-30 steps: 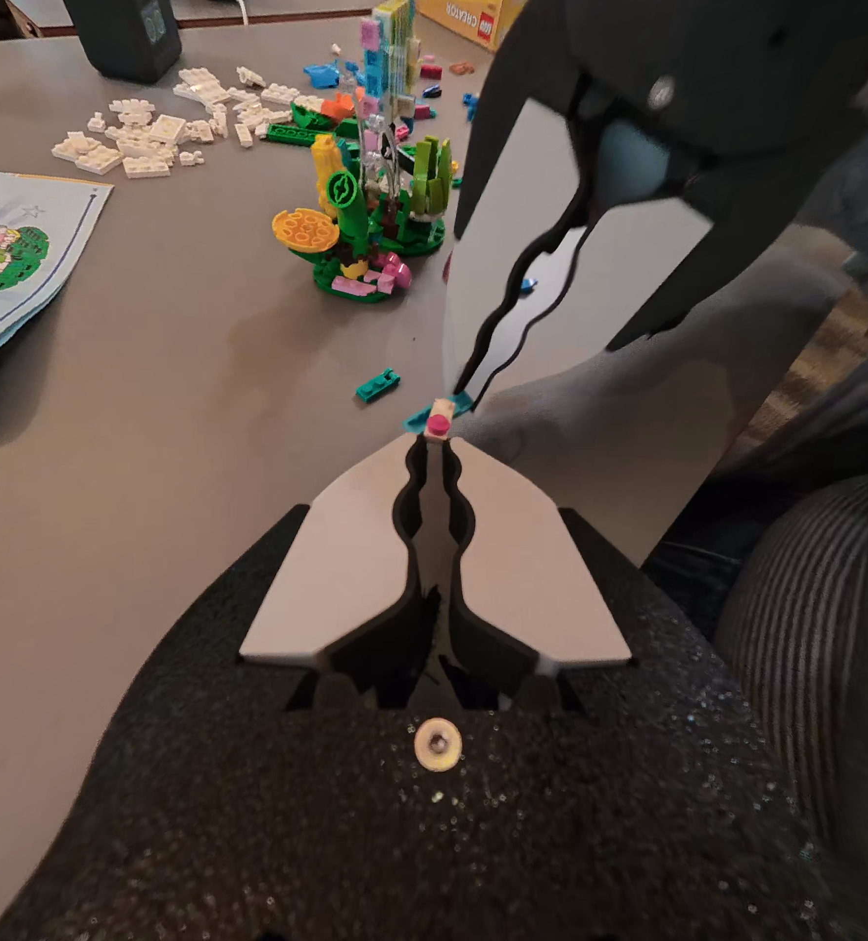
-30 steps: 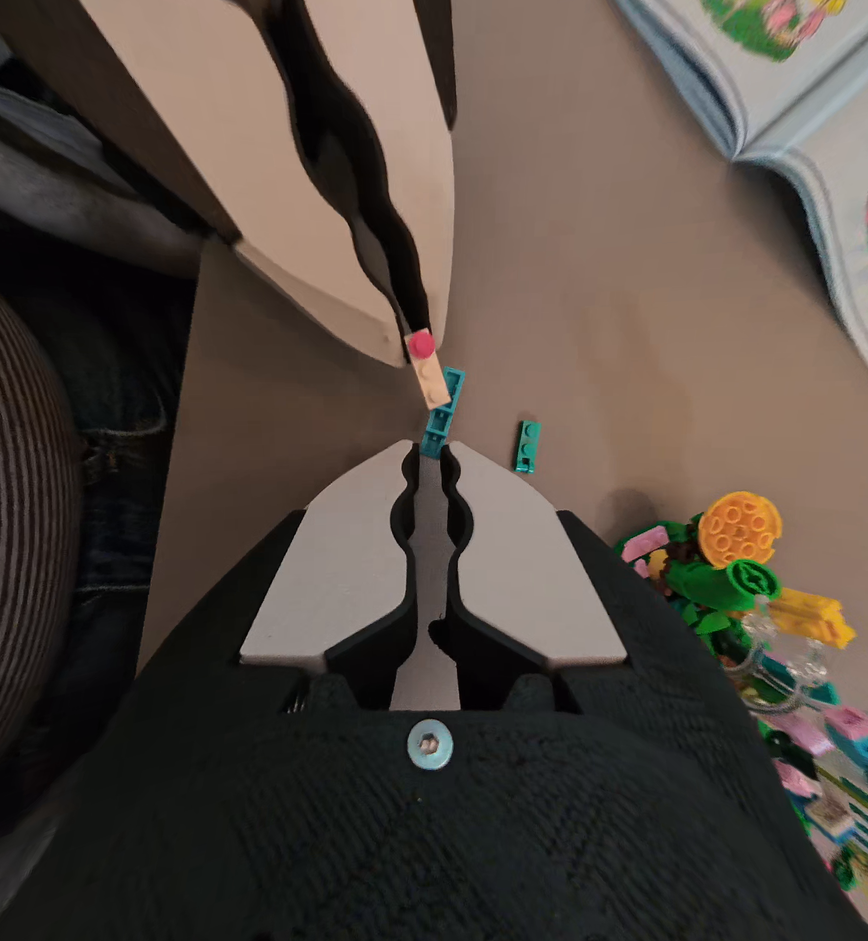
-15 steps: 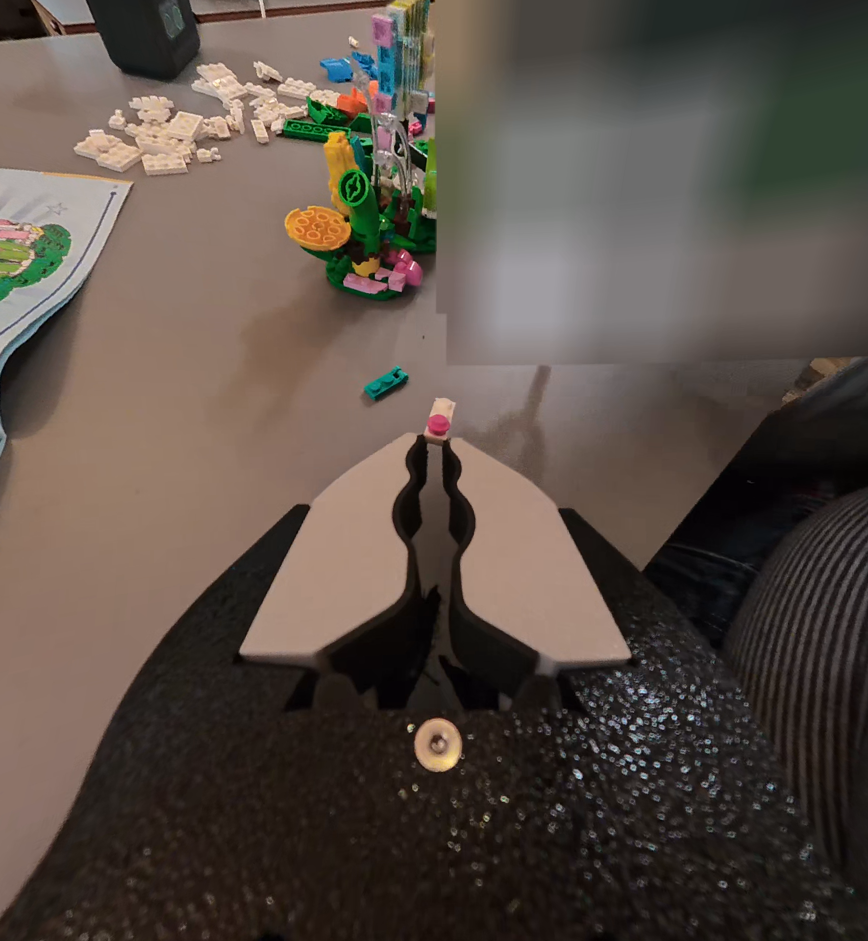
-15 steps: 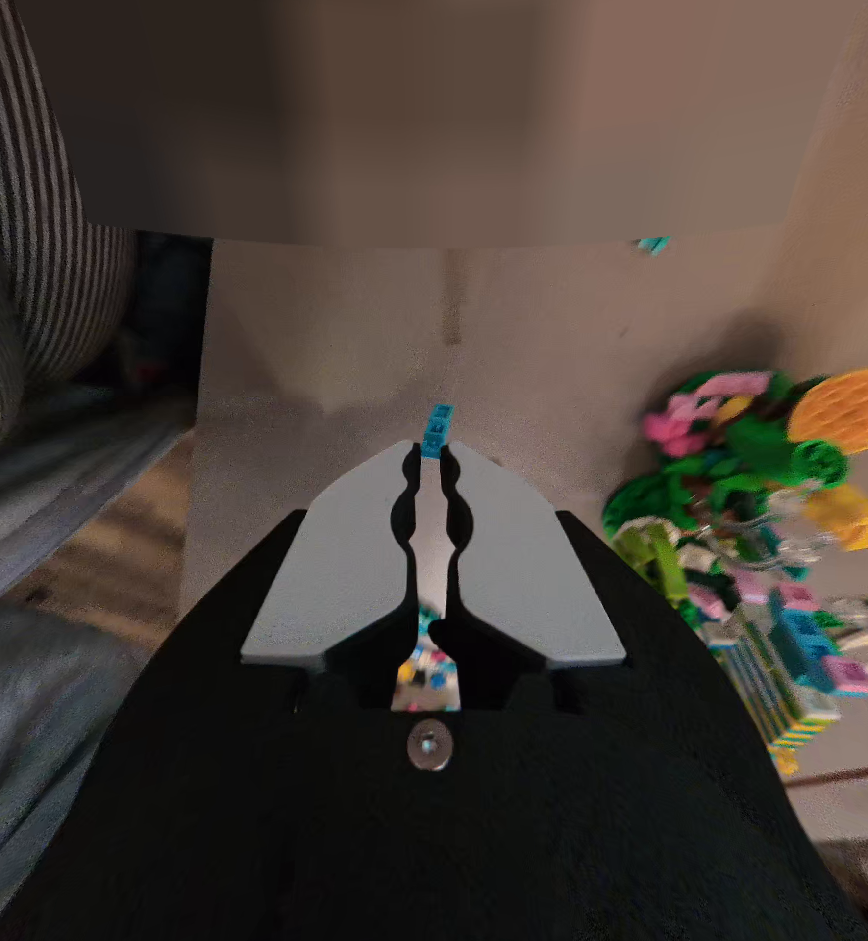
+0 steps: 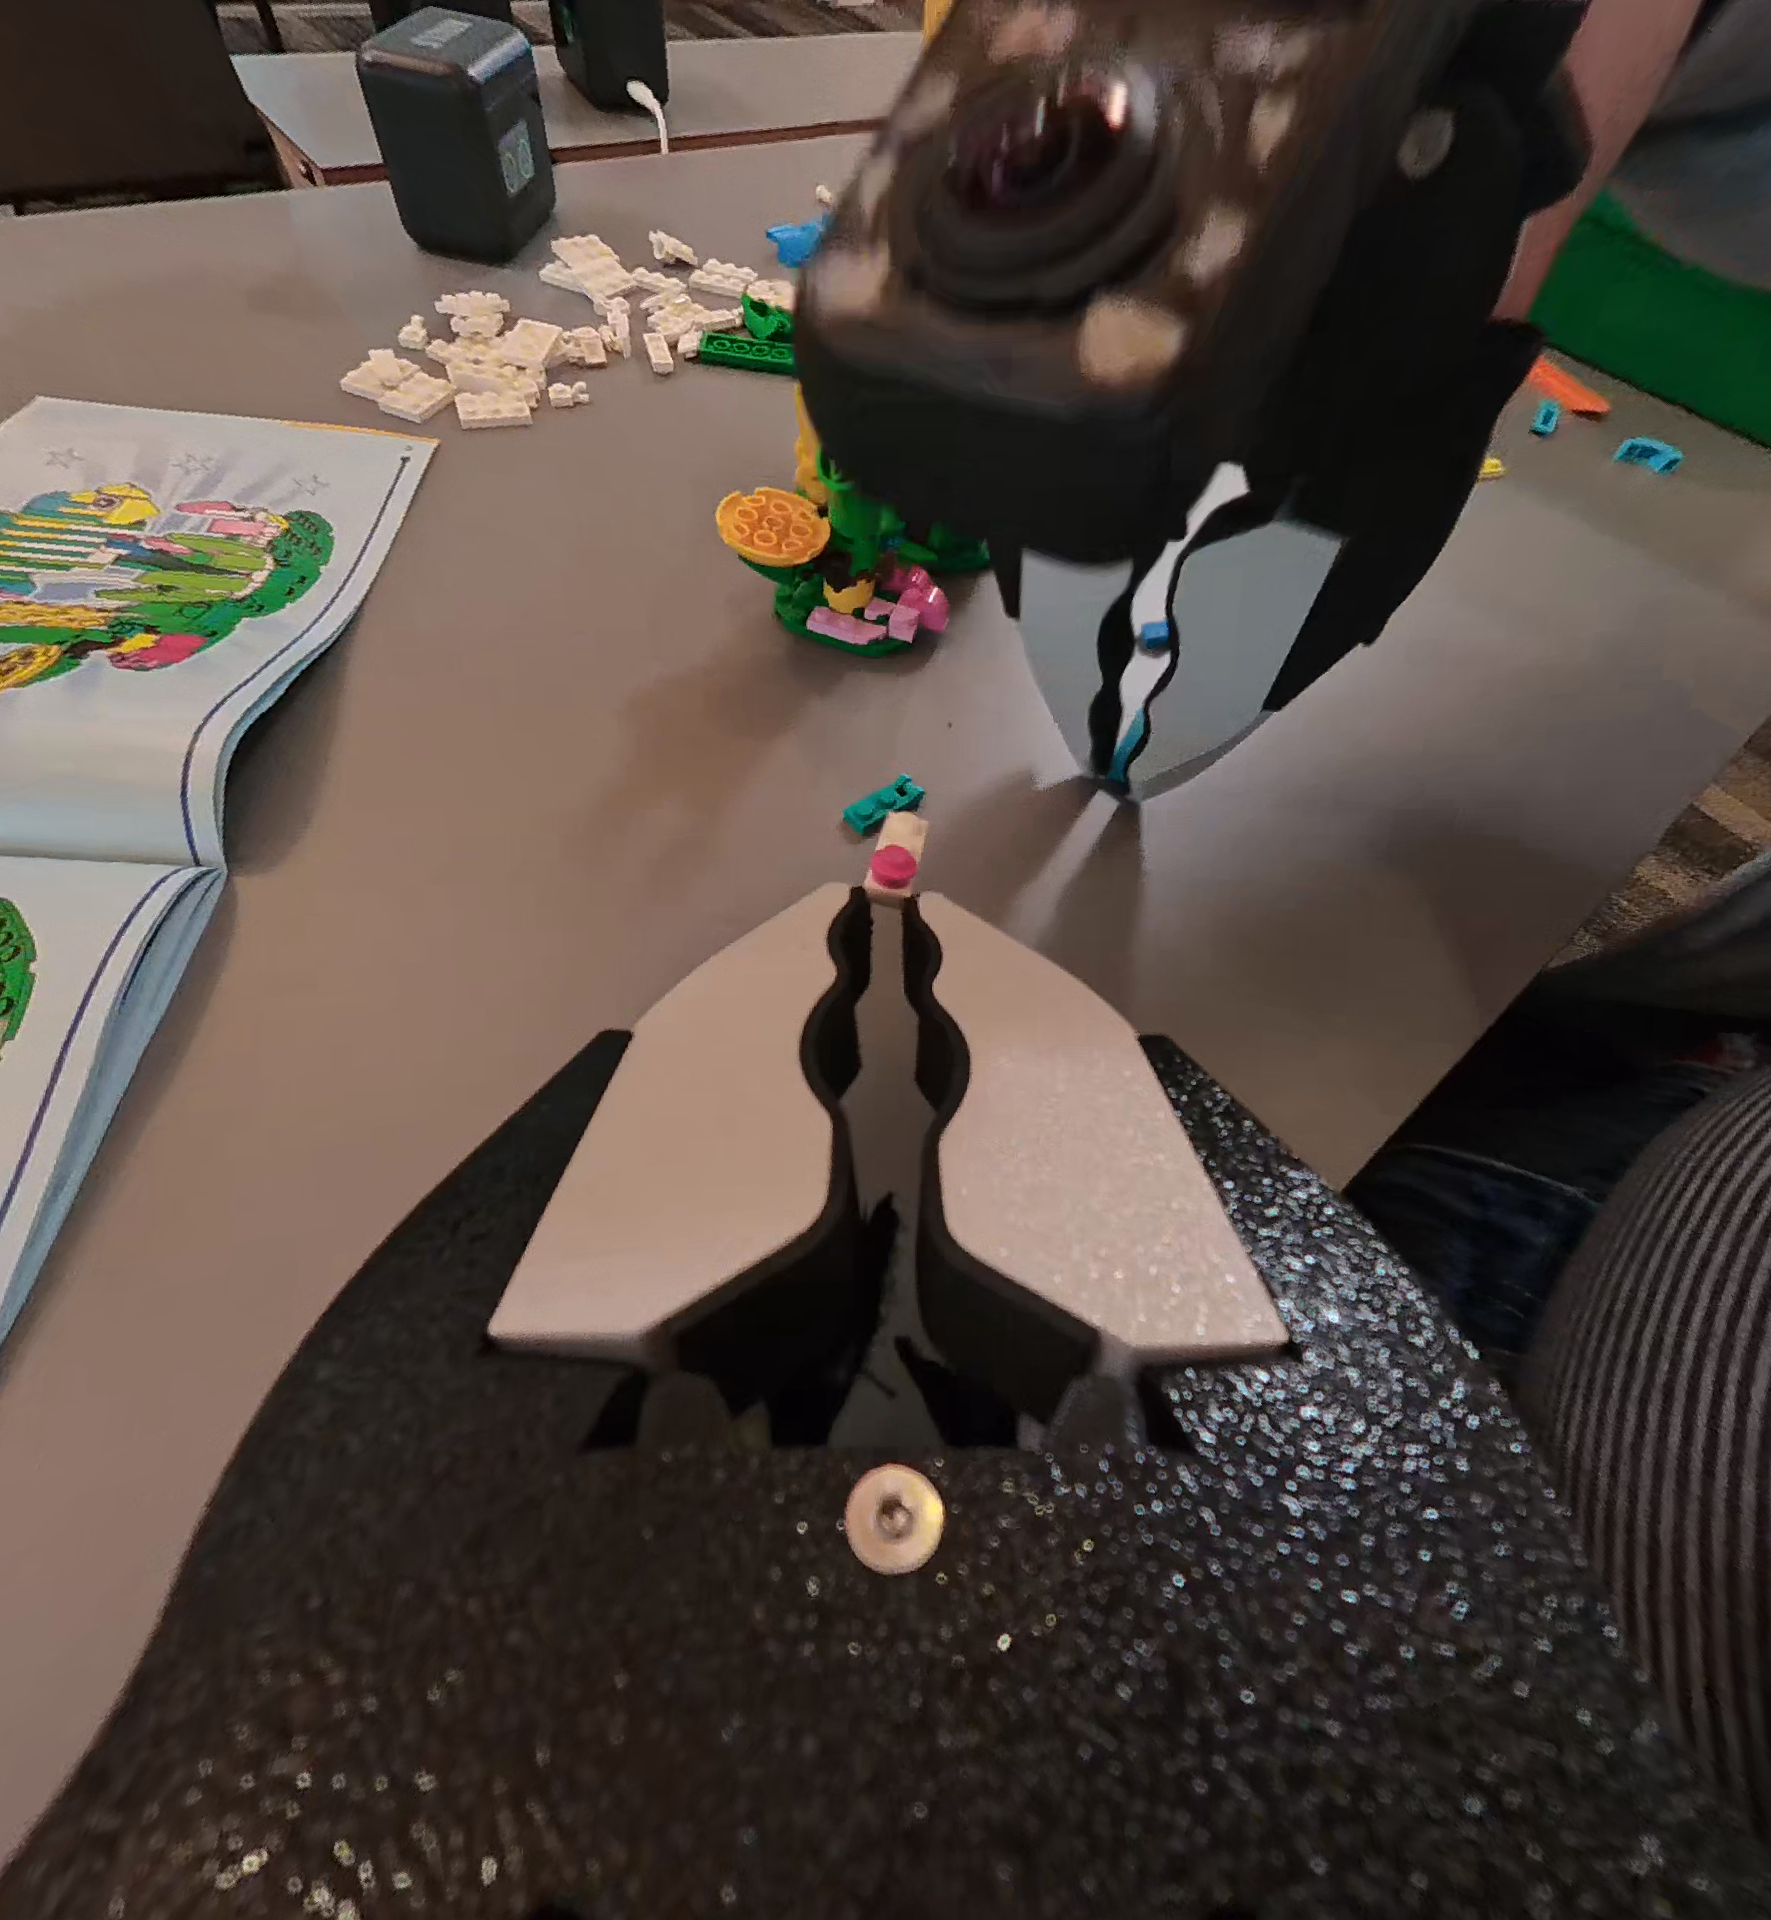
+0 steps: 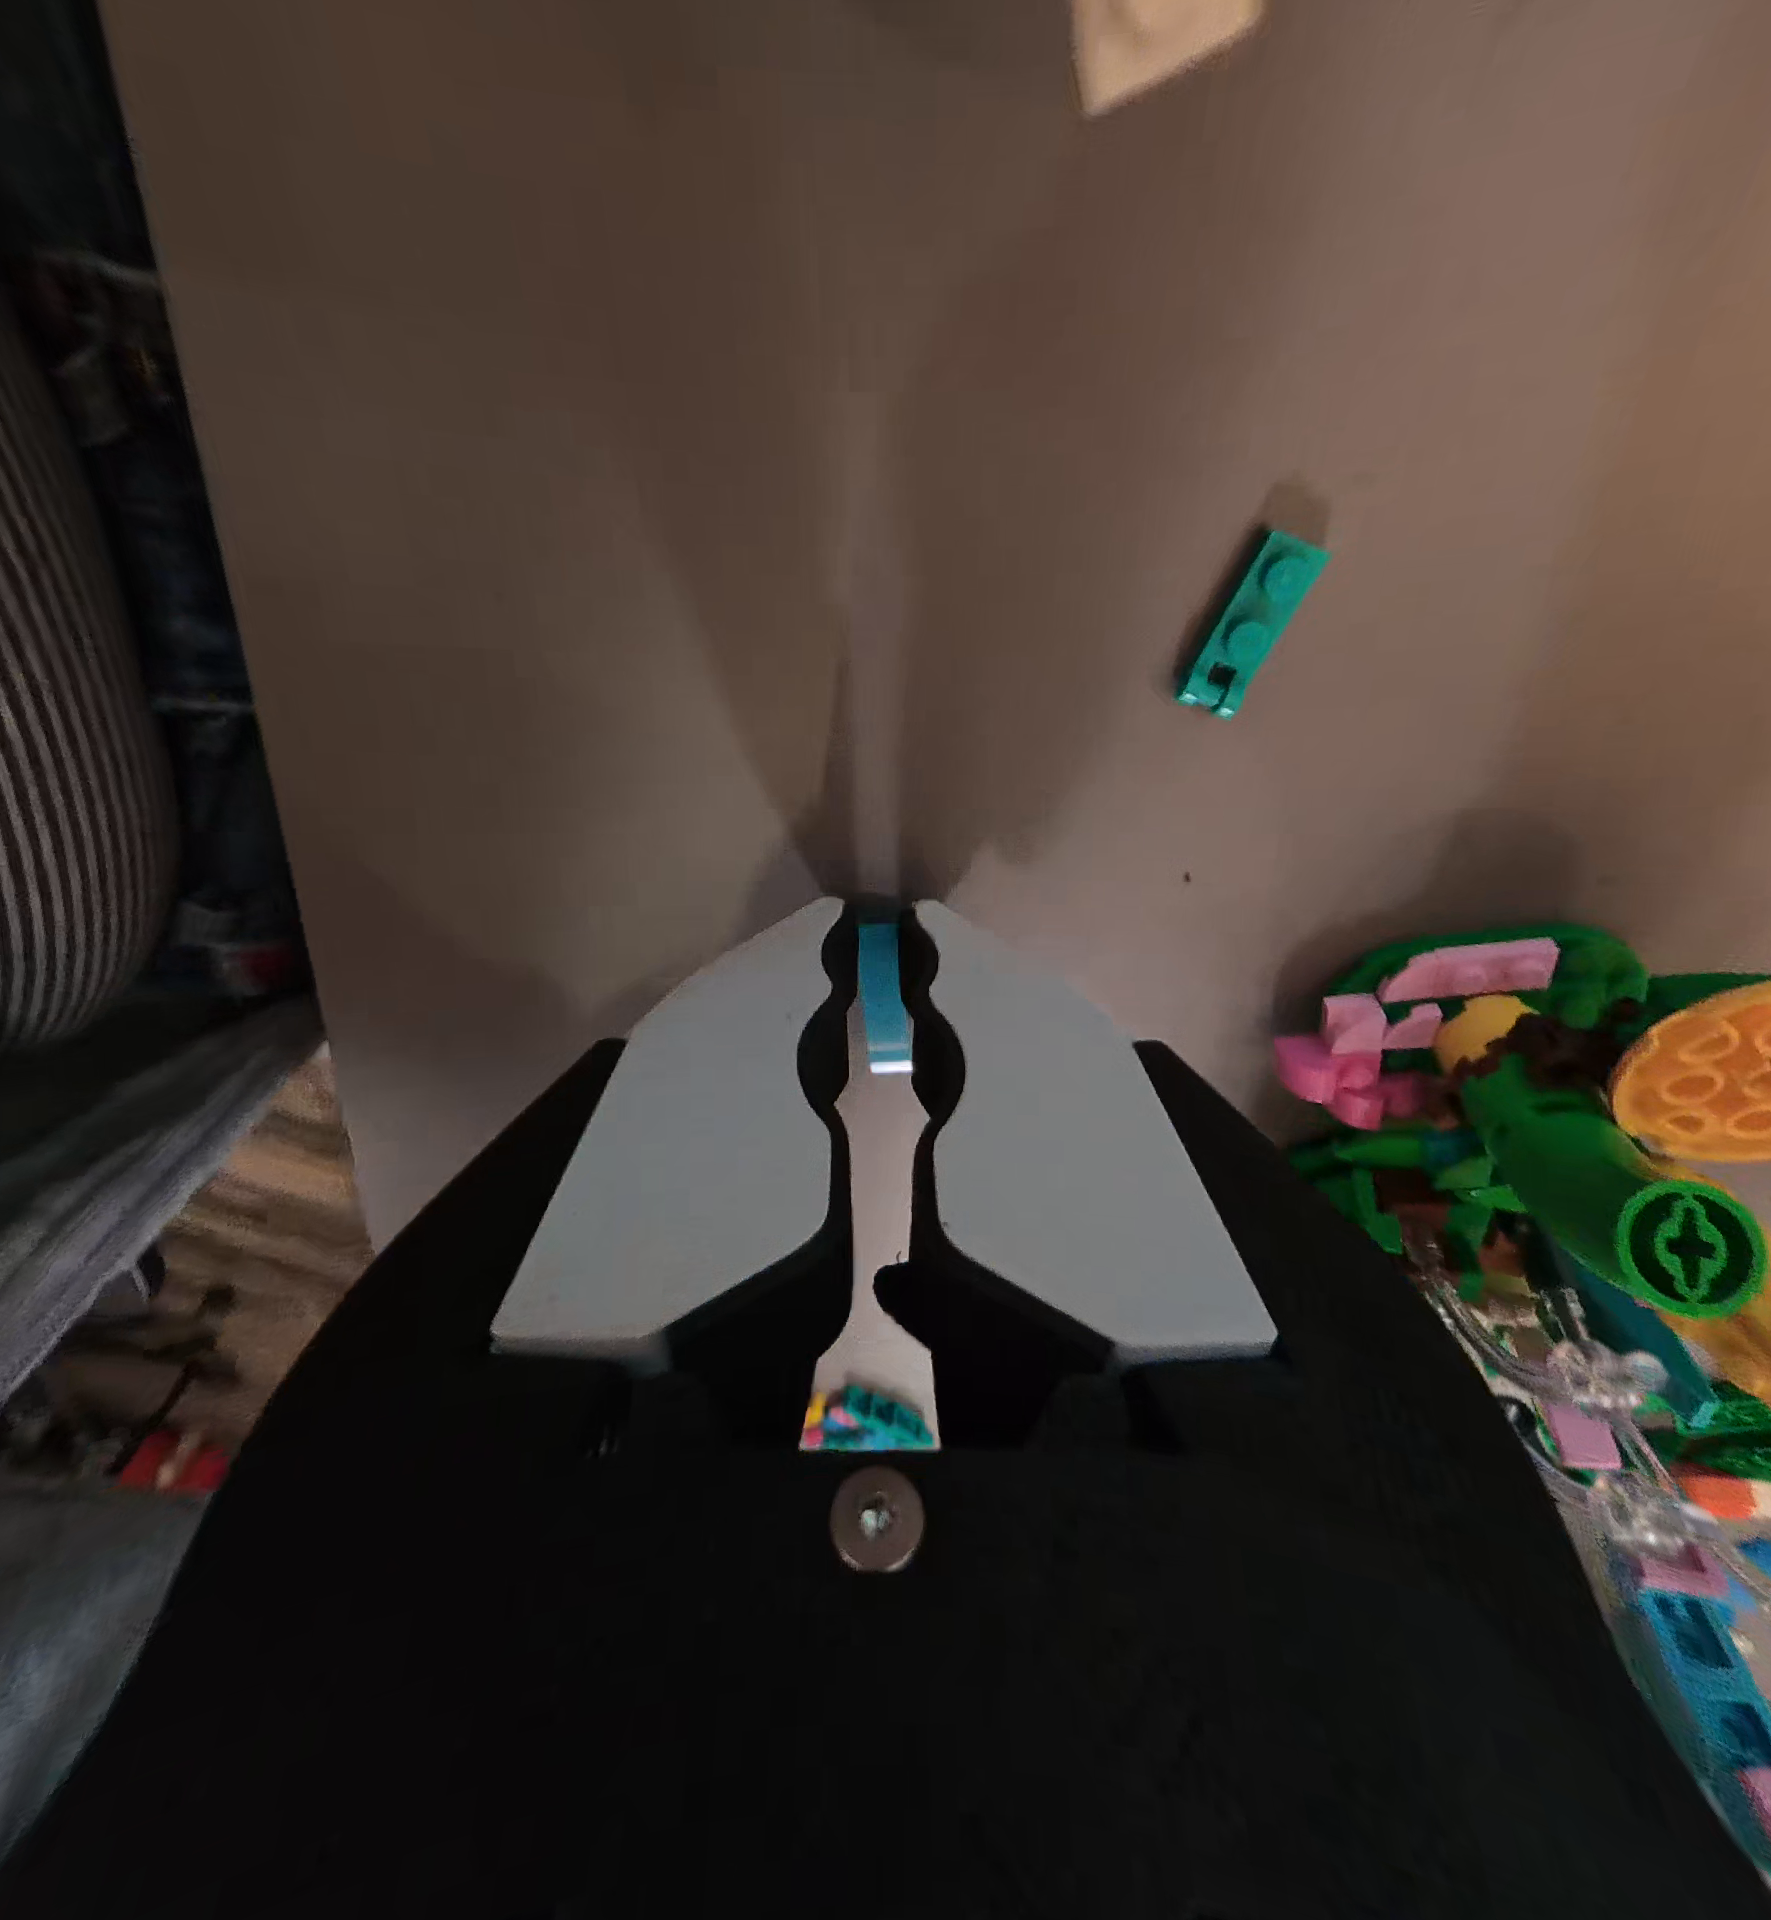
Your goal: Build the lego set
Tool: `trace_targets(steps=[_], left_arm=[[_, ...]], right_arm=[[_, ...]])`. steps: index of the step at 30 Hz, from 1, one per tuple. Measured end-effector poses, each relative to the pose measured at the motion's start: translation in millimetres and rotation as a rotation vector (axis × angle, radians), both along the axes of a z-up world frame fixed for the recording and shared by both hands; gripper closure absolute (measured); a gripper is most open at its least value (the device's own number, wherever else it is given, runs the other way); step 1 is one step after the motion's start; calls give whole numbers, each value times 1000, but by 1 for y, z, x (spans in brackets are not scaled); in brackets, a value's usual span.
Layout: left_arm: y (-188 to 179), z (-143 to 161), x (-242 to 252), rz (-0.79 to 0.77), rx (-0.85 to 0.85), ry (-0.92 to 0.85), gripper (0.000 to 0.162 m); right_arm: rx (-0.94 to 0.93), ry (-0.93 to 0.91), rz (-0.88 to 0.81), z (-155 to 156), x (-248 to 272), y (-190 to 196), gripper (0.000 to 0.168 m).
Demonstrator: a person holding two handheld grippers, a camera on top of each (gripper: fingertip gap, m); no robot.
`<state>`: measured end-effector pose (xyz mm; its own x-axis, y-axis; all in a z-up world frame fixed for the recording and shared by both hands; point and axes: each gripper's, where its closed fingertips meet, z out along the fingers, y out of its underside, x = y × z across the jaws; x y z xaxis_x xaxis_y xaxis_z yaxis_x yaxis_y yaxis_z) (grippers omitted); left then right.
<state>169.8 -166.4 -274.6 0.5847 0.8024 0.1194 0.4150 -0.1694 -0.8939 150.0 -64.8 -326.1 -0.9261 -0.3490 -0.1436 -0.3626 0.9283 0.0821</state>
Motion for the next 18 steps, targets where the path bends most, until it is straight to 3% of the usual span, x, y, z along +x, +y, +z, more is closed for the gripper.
trace_targets(steps=[2, 5, 9, 18], left_arm=[[3, -1, 0, -8, 3, -1, 156], [4, 0, 1, -18, 13, 8, 156], [15, 6, 4, -83, 69, 37, 156], [33, 3, 9, -161, 94, 24, 156]], right_arm=[[-85, -24, -23, 6, 2, -5, 159], [-291, -79, 56, 23, 4, -5, 139], [-541, -63, 108, 28, -7, 4, 143], [-683, -18, 183, 5, -11, 8, 152]])
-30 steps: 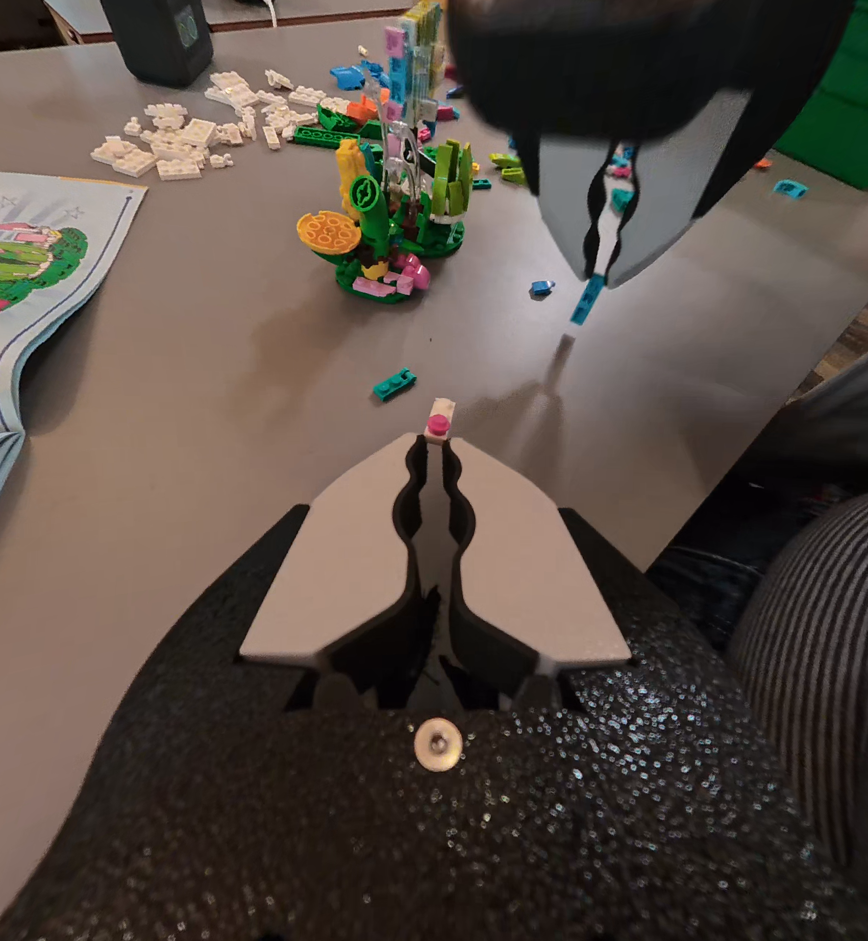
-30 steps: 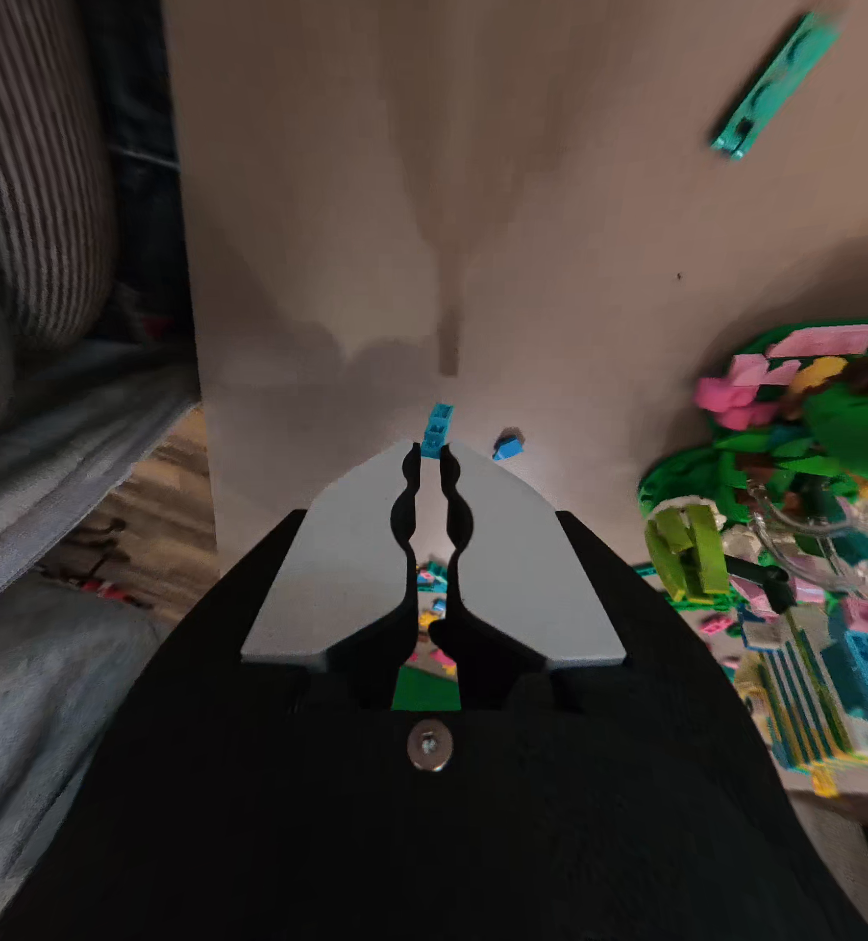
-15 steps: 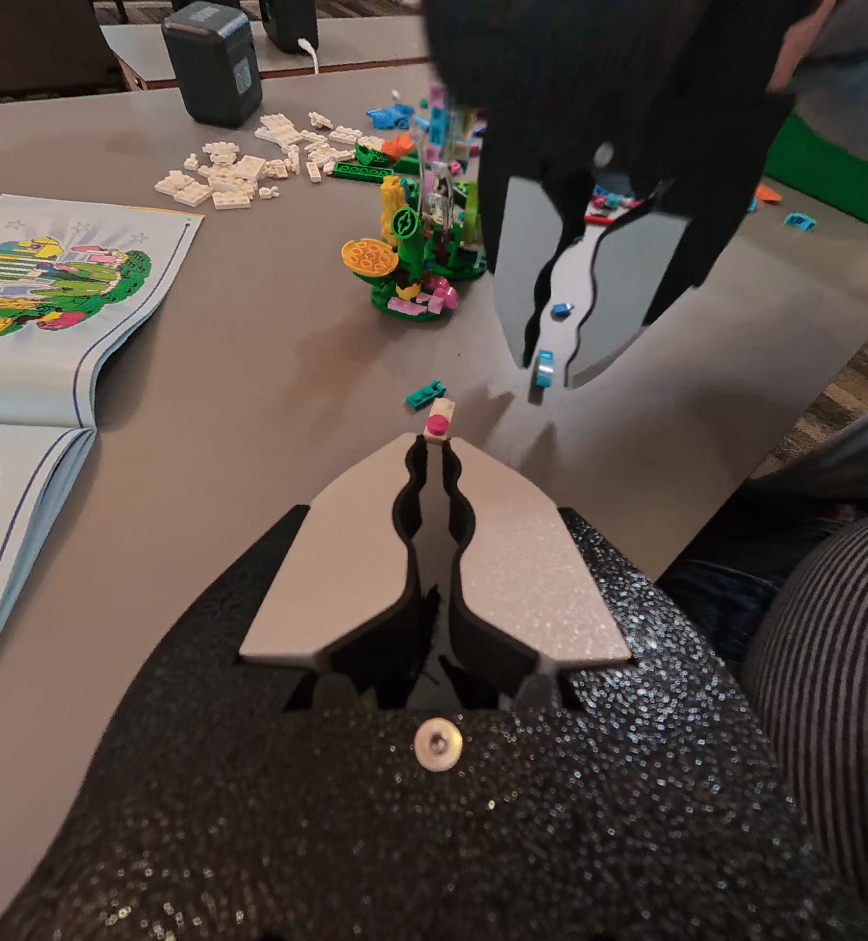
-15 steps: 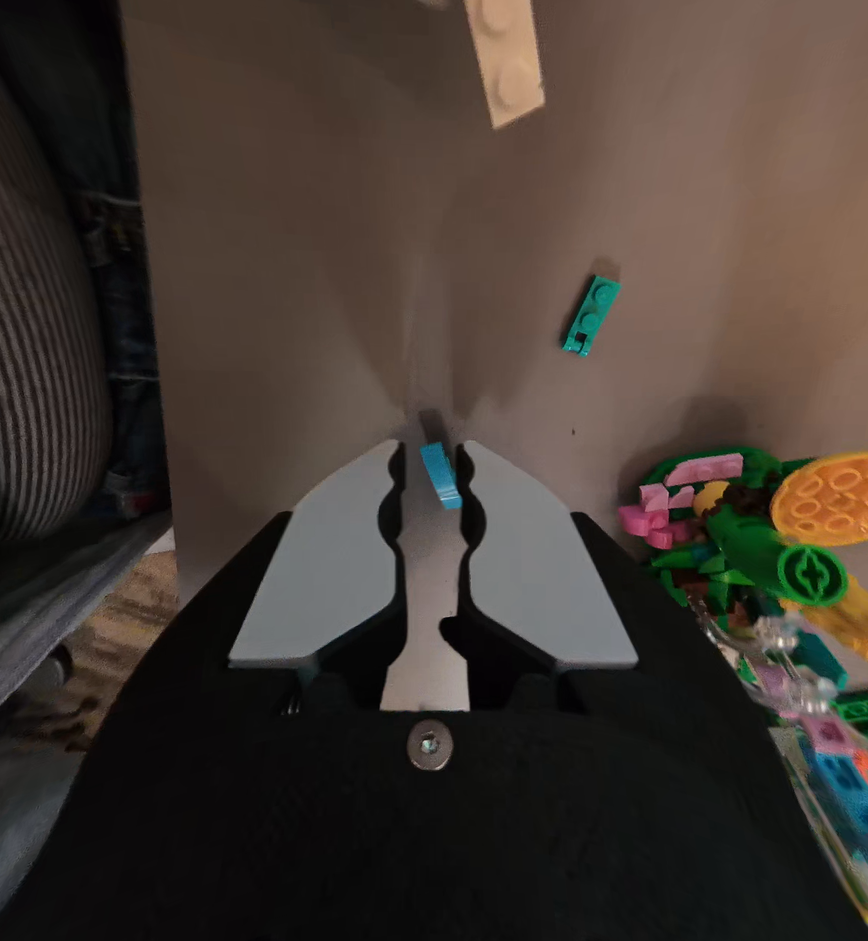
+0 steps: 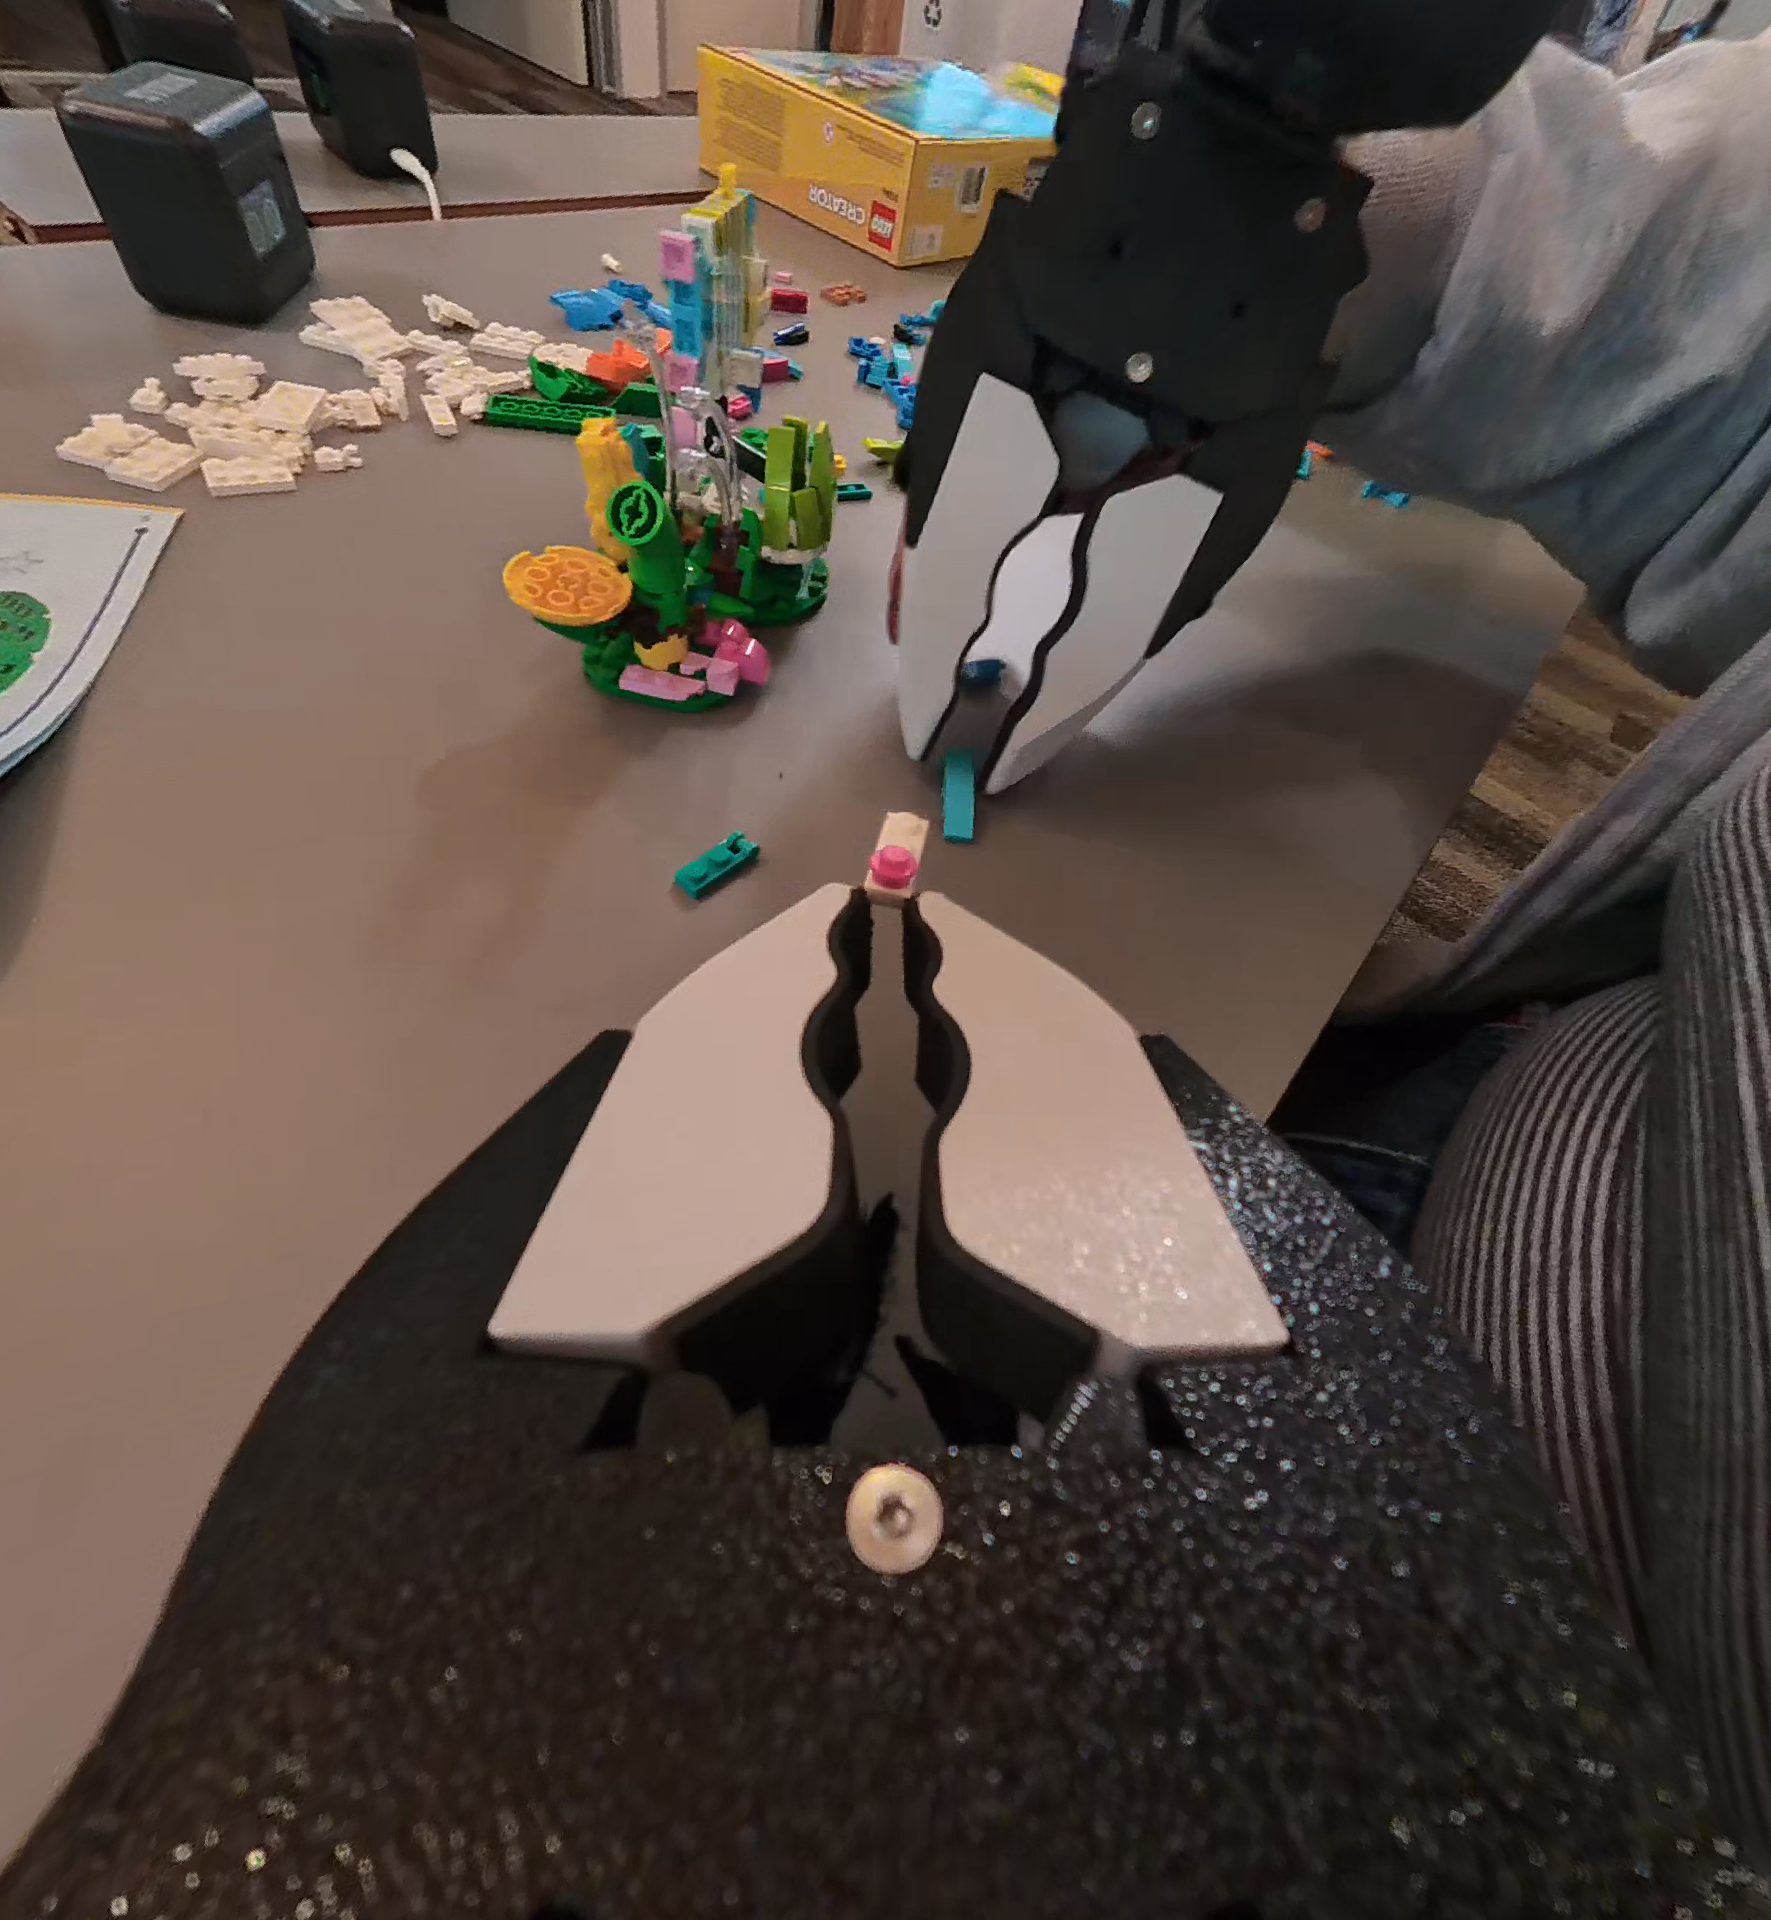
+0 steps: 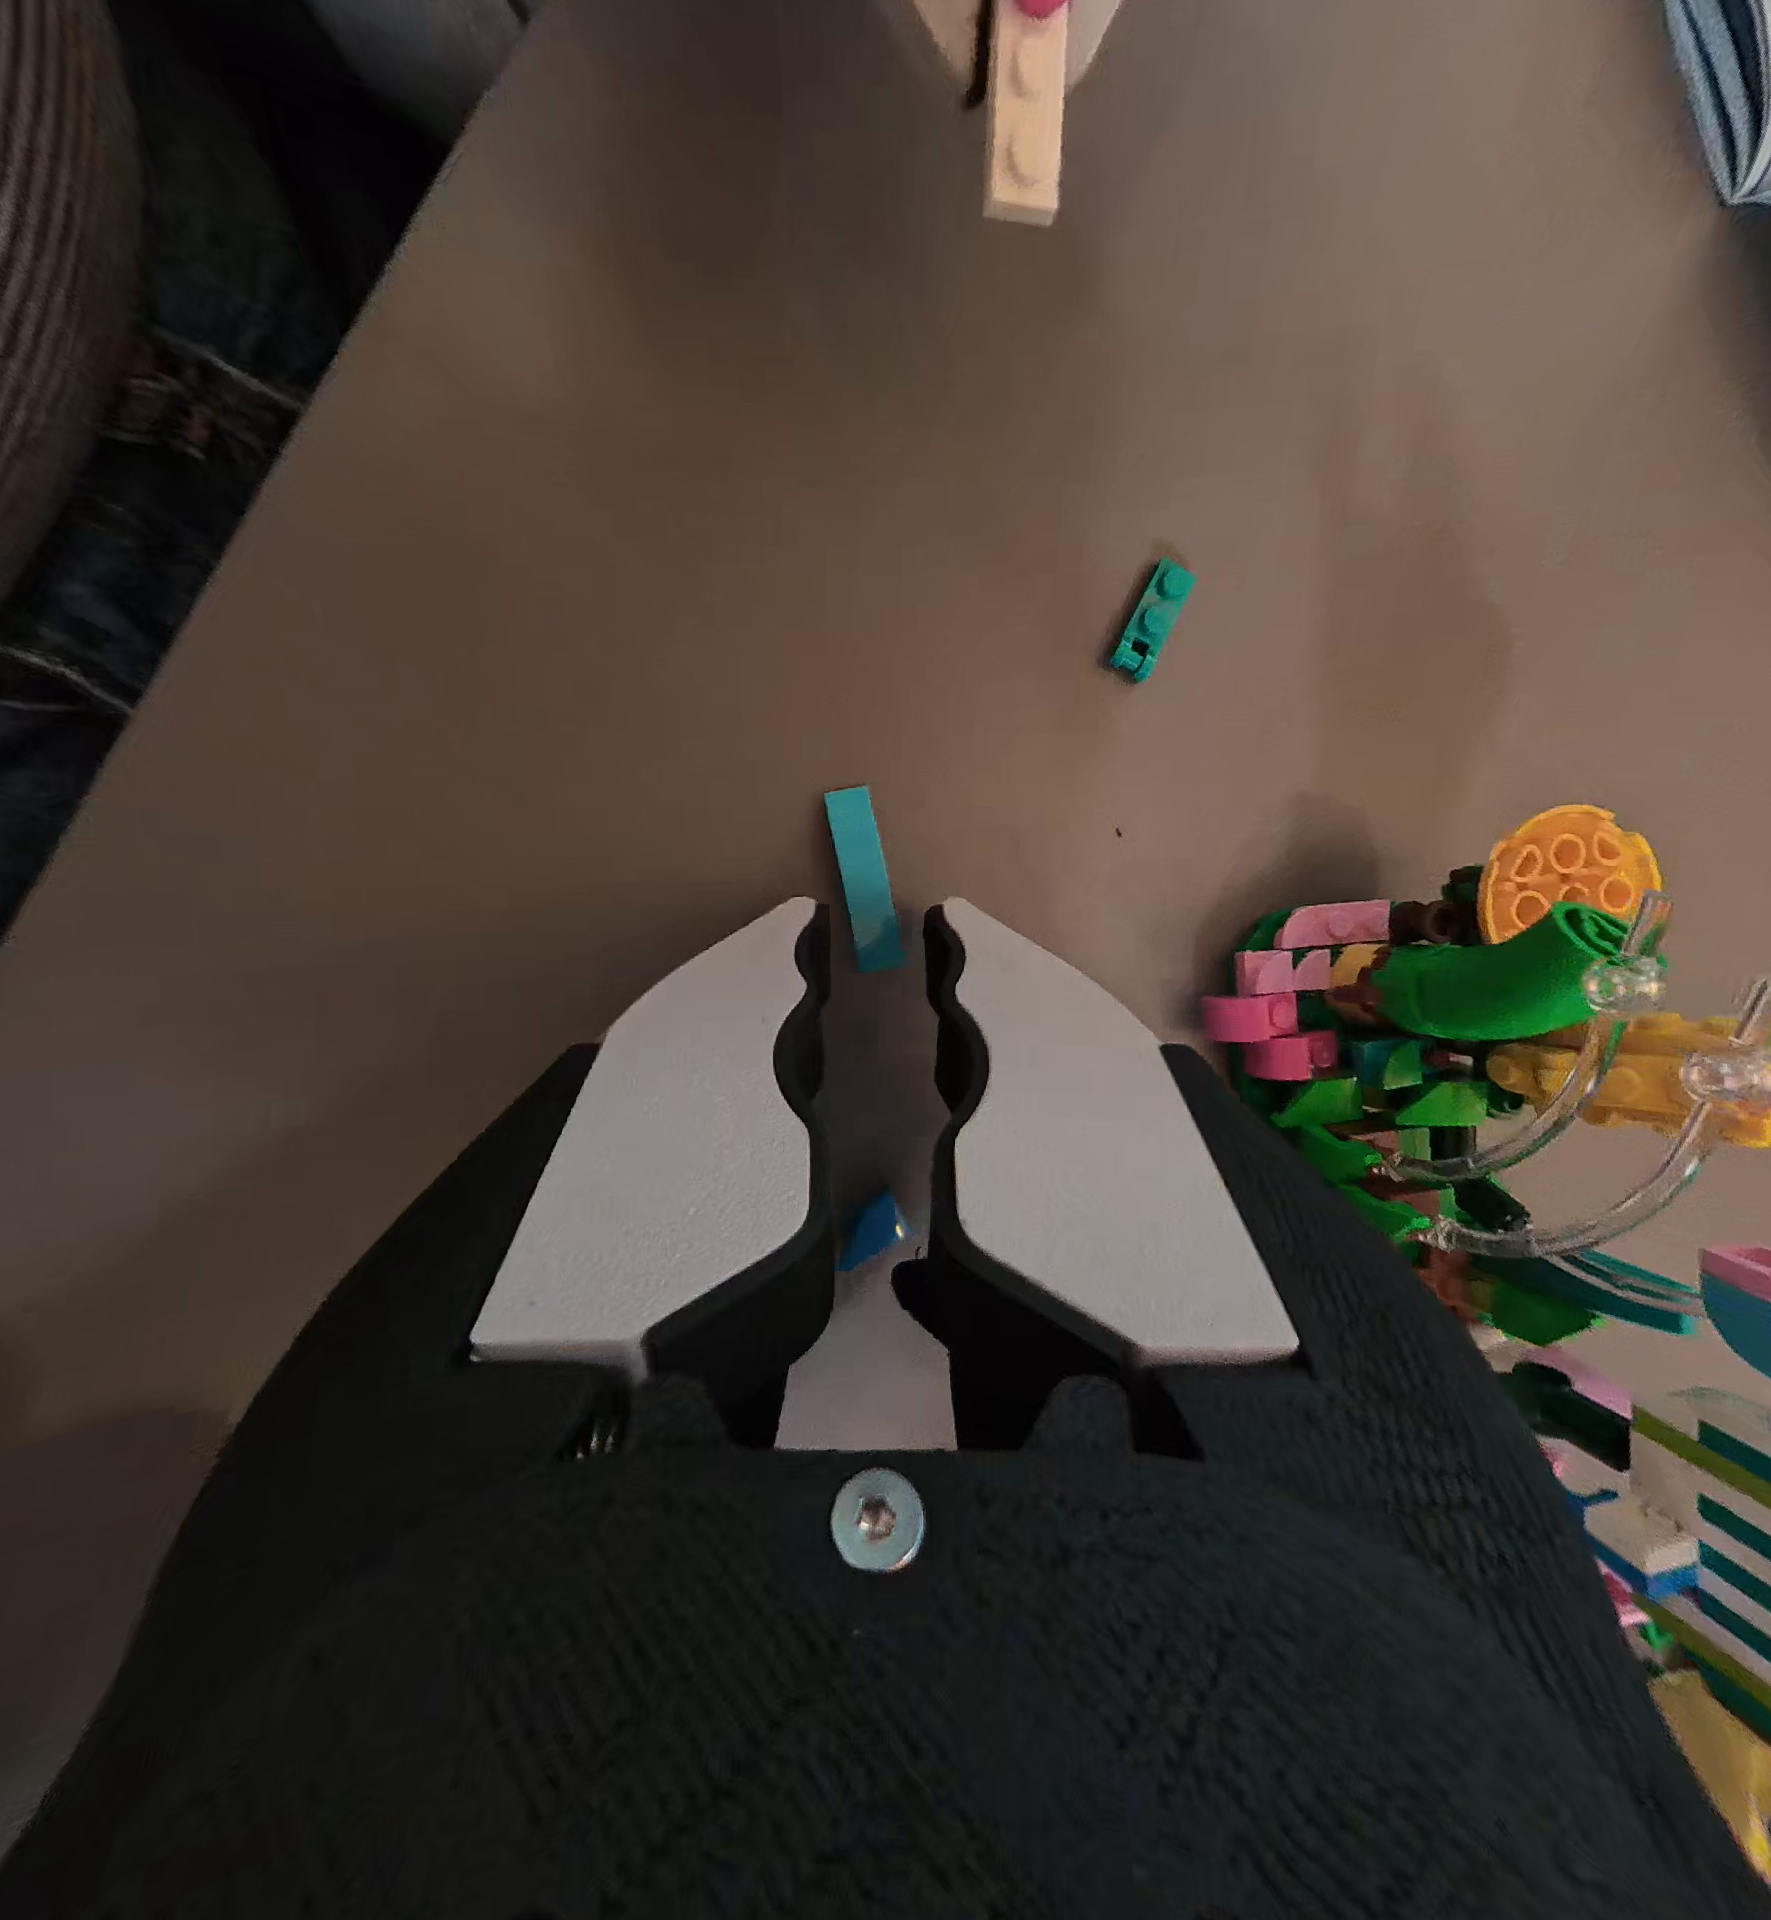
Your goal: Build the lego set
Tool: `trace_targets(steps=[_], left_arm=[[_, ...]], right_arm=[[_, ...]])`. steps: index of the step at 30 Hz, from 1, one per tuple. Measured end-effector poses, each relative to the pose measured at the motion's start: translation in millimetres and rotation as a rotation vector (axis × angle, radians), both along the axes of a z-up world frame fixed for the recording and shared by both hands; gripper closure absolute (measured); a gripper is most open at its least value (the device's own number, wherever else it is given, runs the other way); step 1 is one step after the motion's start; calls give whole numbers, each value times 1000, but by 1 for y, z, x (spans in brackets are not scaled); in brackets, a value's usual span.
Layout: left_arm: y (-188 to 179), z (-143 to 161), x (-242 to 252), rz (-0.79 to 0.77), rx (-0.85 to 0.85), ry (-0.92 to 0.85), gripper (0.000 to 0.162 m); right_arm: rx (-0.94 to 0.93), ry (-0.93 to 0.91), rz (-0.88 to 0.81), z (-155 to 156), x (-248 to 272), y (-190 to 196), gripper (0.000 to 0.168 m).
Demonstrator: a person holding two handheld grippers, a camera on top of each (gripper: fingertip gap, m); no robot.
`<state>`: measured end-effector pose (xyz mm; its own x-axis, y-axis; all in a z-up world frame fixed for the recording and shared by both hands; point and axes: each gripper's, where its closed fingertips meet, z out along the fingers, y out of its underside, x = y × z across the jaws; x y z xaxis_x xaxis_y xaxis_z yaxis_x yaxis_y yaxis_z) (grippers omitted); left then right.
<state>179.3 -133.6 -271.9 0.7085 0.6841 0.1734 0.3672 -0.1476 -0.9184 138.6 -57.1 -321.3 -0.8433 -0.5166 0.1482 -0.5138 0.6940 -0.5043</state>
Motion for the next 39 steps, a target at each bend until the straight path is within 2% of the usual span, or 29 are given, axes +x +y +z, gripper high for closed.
trace_targets(steps=[4, 8, 11, 18, 39], left_arm=[[3, 1, 0, -7, 18, 5, 156], [3, 3, -2, 12, 53, -1, 156], [5, 3, -2, 6, 57, 4, 156], [6, 6, -1, 0, 70, 27, 157], [4, 6, -2, 15, 77, 22, 157]], right_arm=[[-63, -11, -67, 7, -7, -12, 161], [-269, -255, -190, 53, 4, -45, 162], [-326, -291, -173, 74, 17, -60, 162], [-248, -176, -74, 69, 31, -71, 162], [-174, -168, -55, 67, 34, -70, 162]])
